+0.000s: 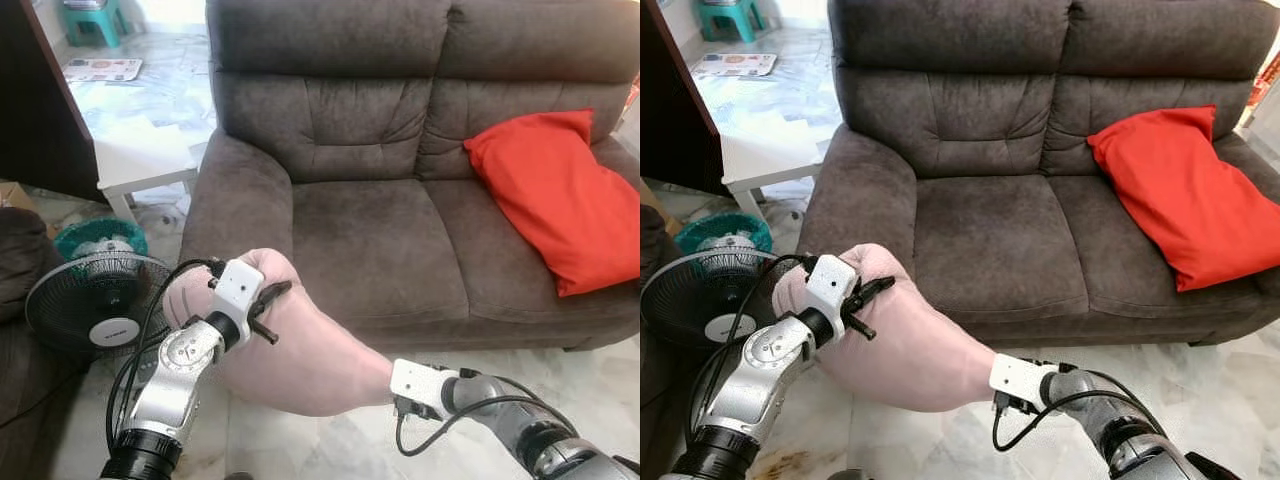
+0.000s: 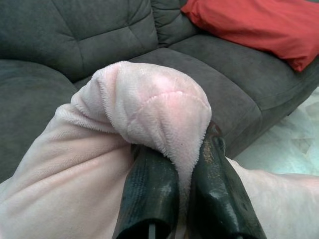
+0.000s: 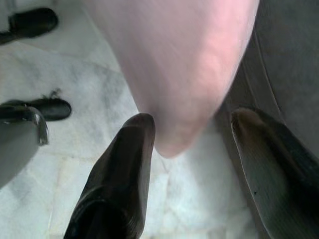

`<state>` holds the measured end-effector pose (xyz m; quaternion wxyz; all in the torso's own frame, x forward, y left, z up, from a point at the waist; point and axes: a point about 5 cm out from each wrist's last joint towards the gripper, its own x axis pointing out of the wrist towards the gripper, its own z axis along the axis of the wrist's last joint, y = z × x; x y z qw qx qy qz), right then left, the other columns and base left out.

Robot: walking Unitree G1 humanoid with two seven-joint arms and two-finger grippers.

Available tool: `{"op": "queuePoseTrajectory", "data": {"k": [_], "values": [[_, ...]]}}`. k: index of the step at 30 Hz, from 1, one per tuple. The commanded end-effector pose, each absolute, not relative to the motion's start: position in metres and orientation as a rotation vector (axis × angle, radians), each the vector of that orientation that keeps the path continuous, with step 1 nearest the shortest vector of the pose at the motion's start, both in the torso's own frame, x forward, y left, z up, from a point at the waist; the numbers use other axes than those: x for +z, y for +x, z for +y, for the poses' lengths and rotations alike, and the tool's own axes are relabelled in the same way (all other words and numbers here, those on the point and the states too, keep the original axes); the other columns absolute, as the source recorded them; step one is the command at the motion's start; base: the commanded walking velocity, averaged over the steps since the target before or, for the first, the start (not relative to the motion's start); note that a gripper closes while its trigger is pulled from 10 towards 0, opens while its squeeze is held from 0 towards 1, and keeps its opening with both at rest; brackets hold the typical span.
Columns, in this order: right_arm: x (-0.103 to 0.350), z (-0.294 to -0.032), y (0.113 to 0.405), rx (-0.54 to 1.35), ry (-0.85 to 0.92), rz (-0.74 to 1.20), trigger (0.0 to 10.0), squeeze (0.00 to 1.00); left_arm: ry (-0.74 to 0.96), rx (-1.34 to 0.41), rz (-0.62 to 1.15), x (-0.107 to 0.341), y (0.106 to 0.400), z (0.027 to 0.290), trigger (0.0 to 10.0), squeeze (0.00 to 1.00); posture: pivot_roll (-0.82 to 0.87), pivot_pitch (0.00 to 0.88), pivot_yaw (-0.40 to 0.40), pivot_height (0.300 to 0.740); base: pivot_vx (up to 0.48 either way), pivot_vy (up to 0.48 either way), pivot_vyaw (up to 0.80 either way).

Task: Move the pillow to the sofa from floor

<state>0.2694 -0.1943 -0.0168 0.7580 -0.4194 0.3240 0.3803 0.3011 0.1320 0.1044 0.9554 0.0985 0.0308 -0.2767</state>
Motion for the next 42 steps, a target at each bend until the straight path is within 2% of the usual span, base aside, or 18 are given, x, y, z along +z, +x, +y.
{"op": "queuePoseTrajectory", "data": {"k": [1, 8, 23, 24, 25, 26, 42], "values": [[-0.018, -0.195, 0.27, 0.814, -0.924, 0.721, 10.0, 0.0, 0.208, -0.612, -0.073, 0.133, 0.304, 0.12, 10.0, 0.0, 0.24, 0.0, -0.128, 0.74, 0.0, 0.0, 0.0], [-0.019, -0.19, 0.27, 0.806, -0.876, 0.731, 10.0, 0.0, 0.198, -0.624, -0.072, 0.134, 0.304, 0.117, 10.0, 0.0, 0.25, 0.0, -0.136, 0.74, 0.0, 0.0, 0.0], [-0.027, -0.183, 0.26, 0.908, -0.852, 0.803, 10.0, 0.0, 0.17, -0.612, -0.086, 0.136, 0.302, 0.117, 10.0, 0.0, 0.26, 0.0, -0.164, 0.74, 0.0, 0.0, 0.0], [-0.027, -0.182, 0.259, 0.916, -0.842, 0.808, 8.4, 0.0, 0.169, -0.611, -0.087, 0.136, 0.302, 0.117, 10.0, 0.0, 0.26, 0.0, -0.163, 0.74, 0.0, 0.0, 0.0], [-0.028, -0.182, 0.258, 0.918, -0.83, 0.811, 0.8, 0.0, 0.169, -0.611, -0.087, 0.136, 0.302, 0.117, 10.0, 0.0, 0.26, 0.0, -0.163, 0.74, 0.0, 0.0, 0.0], [-0.029, -0.181, 0.256, 0.916, -0.798, 0.816, 0.0, 0.0, 0.166, -0.611, -0.088, 0.137, 0.302, 0.117, 10.0, 0.0, 0.25, 0.0, -0.162, 0.74, 0.0, 0.0, 0.0], [-0.034, -0.173, 0.25, 0.925, -0.717, 0.823, 0.0, 0.0, 0.162, -0.614, -0.08, 0.138, 0.304, 0.119, 10.0, 0.0, 0.26, 0.004, -0.143, 0.74, 0.0, 0.0, 0.0]]}}
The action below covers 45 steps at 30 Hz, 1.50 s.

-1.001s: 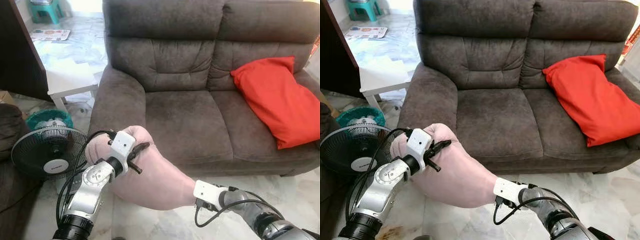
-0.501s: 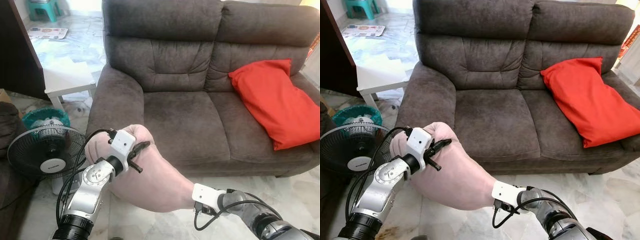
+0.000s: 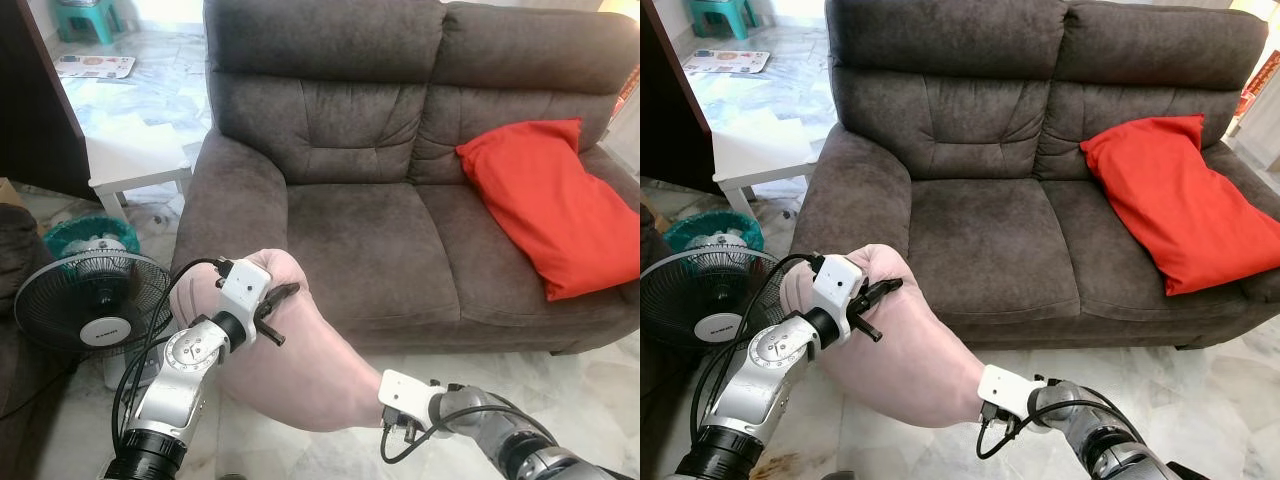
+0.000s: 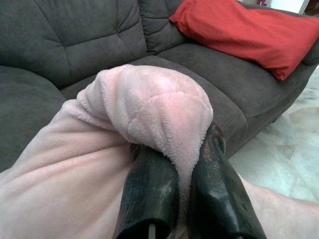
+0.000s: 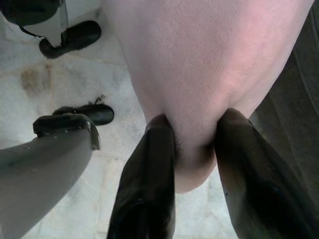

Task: Move the pillow to the sofa from floor

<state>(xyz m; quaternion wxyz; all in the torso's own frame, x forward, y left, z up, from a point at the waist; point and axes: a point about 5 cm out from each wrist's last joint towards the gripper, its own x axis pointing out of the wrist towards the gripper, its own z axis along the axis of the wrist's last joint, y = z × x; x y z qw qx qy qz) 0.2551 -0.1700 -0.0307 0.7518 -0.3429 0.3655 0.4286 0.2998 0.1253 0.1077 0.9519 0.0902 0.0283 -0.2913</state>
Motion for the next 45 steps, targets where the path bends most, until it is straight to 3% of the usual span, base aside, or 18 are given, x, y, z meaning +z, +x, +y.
{"op": "queuePoseTrajectory", "data": {"k": [1, 25, 30, 37, 45], "values": [[-0.035, -0.172, 0.25, 0.923, -0.714, 0.822, 0.0, 0.0, 0.162, -0.616, -0.078, 0.138, 0.304, 0.119, 10.0, 0.0, 0.26, 0.005, -0.137, 0.74, 0.0, 0.0, 0.0], [-0.026, -0.169, 0.259, 0.828, -0.537, 0.72, 0.0, 0.0, 0.177, -0.594, 0.015, 0.12, 0.301, 0.127, 10.0, 0.0, 0.25, 0.0, -0.101, 0.74, 0.0, 0.0, 0.0], [-0.001, -0.187, 0.281, 0.66, -0.345, 0.577, 0.0, 0.0, 0.196, -0.469, 0.121, 0.094, 0.299, 0.148, 10.0, 0.0, 0.24, 0.0, -0.092, 0.74, 0.0, 0.0, 0.0], [0.026, -0.201, 0.297, 0.528, -0.231, 0.399, 0.0, 0.0, 0.197, -0.308, 0.15, 0.086, 0.3, 0.163, 10.0, 0.0, 0.22, 0.0, -0.09, 0.74, 0.0, 0.0, 0.0], [0.042, -0.186, 0.3, 0.363, -0.078, 0.21, 0.0, 0.0, 0.186, -0.161, 0.01, 0.104, 0.307, 0.16, 10.0, 0.0, 0.22, 0.0, -0.104, 0.74, 0.0, 0.0, 0.0]]}}
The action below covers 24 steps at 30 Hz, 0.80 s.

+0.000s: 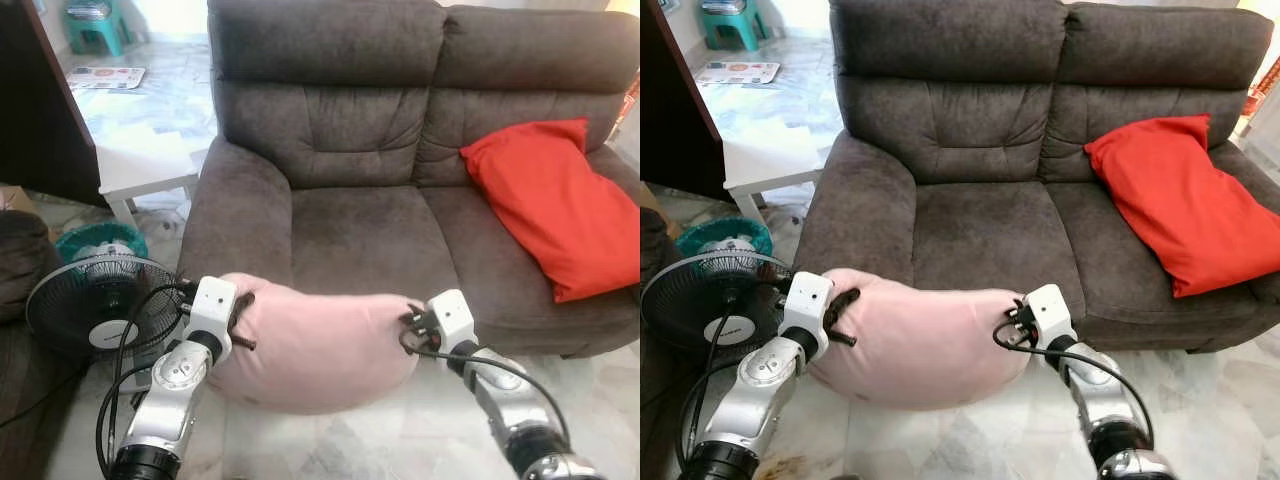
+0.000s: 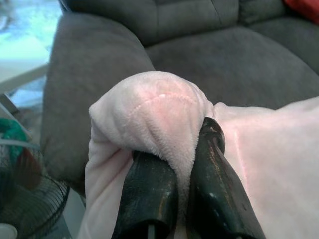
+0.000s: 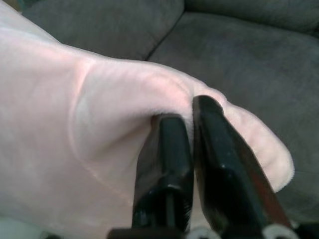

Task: Move the pillow to the sofa from floor

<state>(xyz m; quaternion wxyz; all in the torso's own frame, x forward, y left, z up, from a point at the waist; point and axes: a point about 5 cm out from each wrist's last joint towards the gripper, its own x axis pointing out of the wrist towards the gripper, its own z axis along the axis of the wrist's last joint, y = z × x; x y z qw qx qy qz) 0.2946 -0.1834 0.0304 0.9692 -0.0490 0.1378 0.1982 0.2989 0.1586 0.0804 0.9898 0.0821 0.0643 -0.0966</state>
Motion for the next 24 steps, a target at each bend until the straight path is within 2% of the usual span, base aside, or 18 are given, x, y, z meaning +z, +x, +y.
{"op": "queuePoseTrajectory", "data": {"k": [1, 6, 11, 19, 24], "values": [[0.046, -0.179, 0.297, 0.324, -0.039, 0.16, 0.0, 0.0, 0.19, -0.145, -0.033, 0.11, 0.307, 0.157, 10.0, 0.0, 0.22, 0.0, -0.104, 0.74, 0.0, 0.0, 0.0], [0.052, -0.168, 0.288, 0.291, 0.0, 0.093, 0.0, 0.0, 0.215, -0.09, -0.07, 0.112, 0.306, 0.154, 10.0, 0.0, 0.21, 0.007, -0.094, 0.74, 0.0, 0.0, 0.0], [0.056, -0.181, 0.283, 0.151, 0.017, 0.072, 0.0, 0.0, 0.23, -0.099, -0.084, 0.111, 0.305, 0.148, 10.0, 0.0, 0.2, 0.023, -0.075, 0.74, 0.0, 0.0, 0.0], [0.055, -0.173, 0.279, 0.123, 0.026, 0.073, 0.0, 0.0, 0.232, -0.127, -0.091, 0.116, 0.307, 0.151, 10.0, 0.0, 0.21, 0.032, -0.017, 0.74, 0.0, 0.0, 0.0], [0.055, -0.167, 0.276, 0.123, 0.022, 0.071, 0.0, 0.0, 0.22, -0.129, -0.082, 0.115, 0.309, 0.153, 10.0, 0.0, 0.19, 0.032, -0.007, 0.74, 0.0, 0.0, 0.0]]}}
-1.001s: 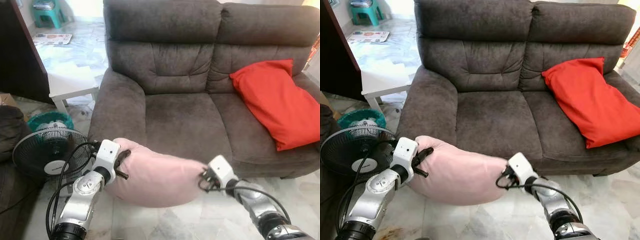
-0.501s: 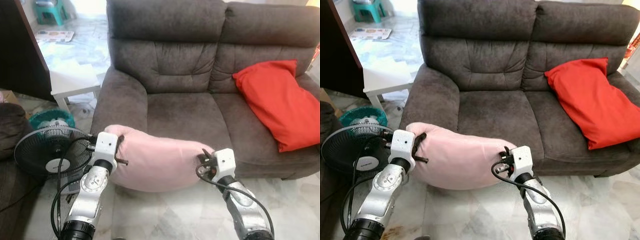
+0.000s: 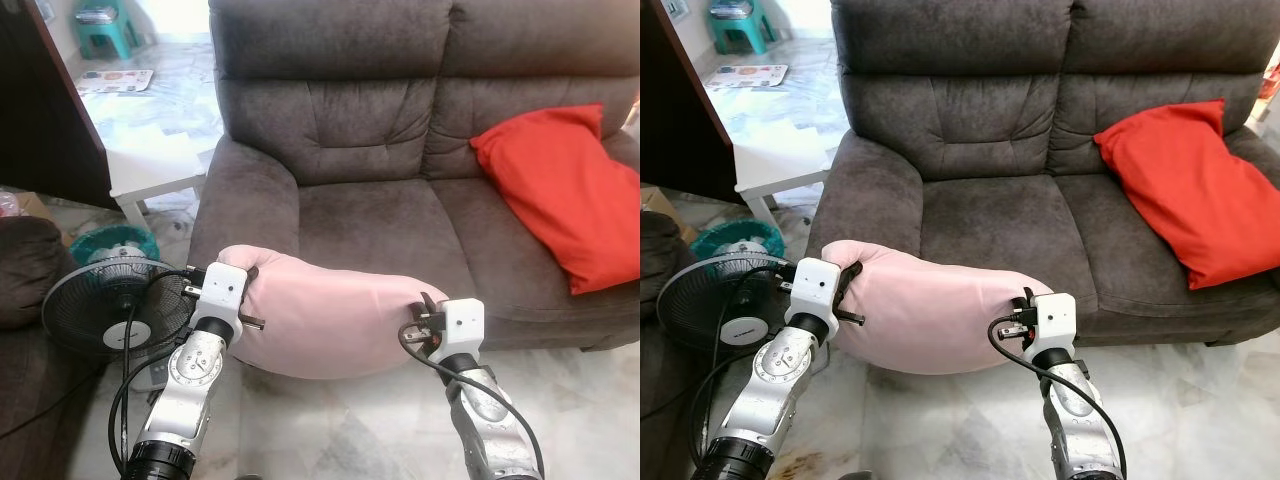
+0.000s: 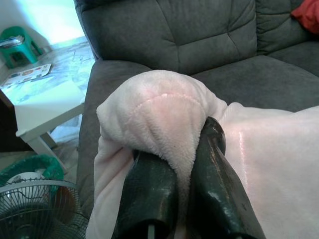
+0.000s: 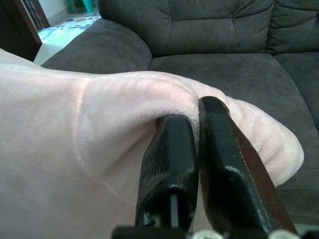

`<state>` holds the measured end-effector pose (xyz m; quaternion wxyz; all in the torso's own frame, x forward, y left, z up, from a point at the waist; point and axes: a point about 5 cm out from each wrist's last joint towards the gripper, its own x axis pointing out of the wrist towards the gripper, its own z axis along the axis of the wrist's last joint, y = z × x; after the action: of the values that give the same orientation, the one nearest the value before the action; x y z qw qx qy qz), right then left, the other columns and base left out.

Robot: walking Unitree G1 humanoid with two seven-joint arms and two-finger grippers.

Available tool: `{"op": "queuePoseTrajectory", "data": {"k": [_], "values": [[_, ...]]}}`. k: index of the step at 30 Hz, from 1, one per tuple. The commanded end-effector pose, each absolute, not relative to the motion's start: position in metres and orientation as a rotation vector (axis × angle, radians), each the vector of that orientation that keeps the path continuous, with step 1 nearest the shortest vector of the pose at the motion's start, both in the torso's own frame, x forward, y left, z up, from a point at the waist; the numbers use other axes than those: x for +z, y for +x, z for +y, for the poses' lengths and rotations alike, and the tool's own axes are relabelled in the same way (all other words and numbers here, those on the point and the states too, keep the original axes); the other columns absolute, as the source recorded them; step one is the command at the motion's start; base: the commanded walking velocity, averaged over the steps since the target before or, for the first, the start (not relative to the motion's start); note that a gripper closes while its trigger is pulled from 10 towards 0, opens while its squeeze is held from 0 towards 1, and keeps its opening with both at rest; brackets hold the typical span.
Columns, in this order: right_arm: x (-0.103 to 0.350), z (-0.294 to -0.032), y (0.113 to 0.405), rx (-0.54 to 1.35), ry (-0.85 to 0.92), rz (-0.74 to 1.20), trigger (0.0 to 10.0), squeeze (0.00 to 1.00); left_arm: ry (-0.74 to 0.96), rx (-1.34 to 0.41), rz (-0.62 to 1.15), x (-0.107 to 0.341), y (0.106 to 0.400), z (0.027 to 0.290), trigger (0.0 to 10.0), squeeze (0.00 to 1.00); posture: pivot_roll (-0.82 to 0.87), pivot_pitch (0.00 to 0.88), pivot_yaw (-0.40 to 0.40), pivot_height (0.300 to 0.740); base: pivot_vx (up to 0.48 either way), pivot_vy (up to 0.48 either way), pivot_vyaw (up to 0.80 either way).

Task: Move the pillow to the sofa from floor

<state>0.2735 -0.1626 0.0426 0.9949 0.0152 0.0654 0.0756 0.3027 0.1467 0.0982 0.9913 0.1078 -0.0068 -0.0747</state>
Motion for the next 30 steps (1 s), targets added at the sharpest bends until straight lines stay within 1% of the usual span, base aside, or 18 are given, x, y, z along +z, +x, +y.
{"op": "queuePoseTrajectory", "data": {"k": [1, 3, 10, 12, 13, 18, 23, 24, 25, 26, 27, 30], "values": [[0.057, -0.168, 0.276, 0.116, 0.018, 0.067, 0.0, 0.0, 0.217, -0.131, -0.081, 0.114, 0.31, 0.152, 10.0, 0.0, 0.18, 0.031, -0.007, 0.74, 0.0, 0.0, 0.0], [0.058, -0.168, 0.276, 0.11, 0.015, 0.065, 0.0, 0.0, 0.215, -0.132, -0.081, 0.113, 0.31, 0.152, 10.0, 0.0, 0.18, 0.032, -0.007, 0.74, 0.0, 0.0, 0.0], [0.071, -0.182, 0.272, 0.067, -0.004, 0.02, 0.0, 0.0, 0.196, -0.167, -0.103, 0.115, 0.313, 0.136, 10.0, 0.0, 0.12, 0.038, -0.003, 0.74, 0.0, 0.0, 0.0], [0.071, -0.182, 0.272, 0.067, -0.004, 0.02, 0.0, 0.0, 0.196, -0.167, -0.103, 0.115, 0.313, 0.136, 10.0, 0.0, 0.12, 0.038, -0.003, 0.74, 0.0, 0.0, 0.0], [0.074, -0.186, 0.271, 0.044, -0.007, 0.006, 0.0, 0.0, 0.197, -0.18, -0.111, 0.116, 0.313, 0.131, 10.0, 0.0, 0.11, 0.037, 0.0, 0.74, 0.0, 0.0, 0.0], [0.078, -0.186, 0.27, 0.023, 0.002, -0.015, 0.0, 0.0, 0.191, -0.182, -0.113, 0.116, 0.314, 0.13, 10.0, 0.0, 0.09, 0.043, 0.002, 0.74, 0.0, 0.0, 0.0], [0.078, -0.185, 0.267, 0.01, 0.008, -0.013, 0.1, 0.0, 0.187, -0.182, -0.118, 0.117, 0.315, 0.128, 10.0, 0.0, 0.08, 0.03, -0.007, 0.74, 0.0, 0.0, 0.0], [0.077, -0.185, 0.267, 0.01, 0.005, -0.009, 3.7, 0.0, 0.184, -0.182, -0.118, 0.116, 0.315, 0.128, 10.0, 0.0, 0.08, 0.027, -0.01, 0.74, 0.0, 0.0, 0.0], [0.077, -0.185, 0.267, 0.009, 0.002, -0.004, 9.4, 0.0, 0.181, -0.185, -0.12, 0.116, 0.315, 0.126, 10.0, 0.0, 0.08, 0.024, -0.009, 0.74, 0.0, 0.0, 0.0], [0.077, -0.185, 0.267, 0.009, 0.002, -0.004, 9.4, 0.0, 0.181, -0.185, -0.12, 0.116, 0.315, 0.126, 10.0, 0.0, 0.08, 0.024, -0.009, 0.74, 0.0, 0.0, 0.0], [0.078, -0.185, 0.269, 0.011, 0.002, -0.004, 10.0, 0.0, 0.177, -0.192, -0.12, 0.115, 0.314, 0.124, 10.0, 0.0, 0.09, 0.017, -0.008, 0.74, 0.0, 0.0, 0.0], [0.08, -0.184, 0.272, 0.011, 0.009, -0.008, 10.0, 0.0, 0.177, -0.201, -0.119, 0.114, 0.314, 0.123, 10.0, 0.0, 0.09, 0.012, -0.009, 0.74, 0.0, 0.0, 0.0]]}}
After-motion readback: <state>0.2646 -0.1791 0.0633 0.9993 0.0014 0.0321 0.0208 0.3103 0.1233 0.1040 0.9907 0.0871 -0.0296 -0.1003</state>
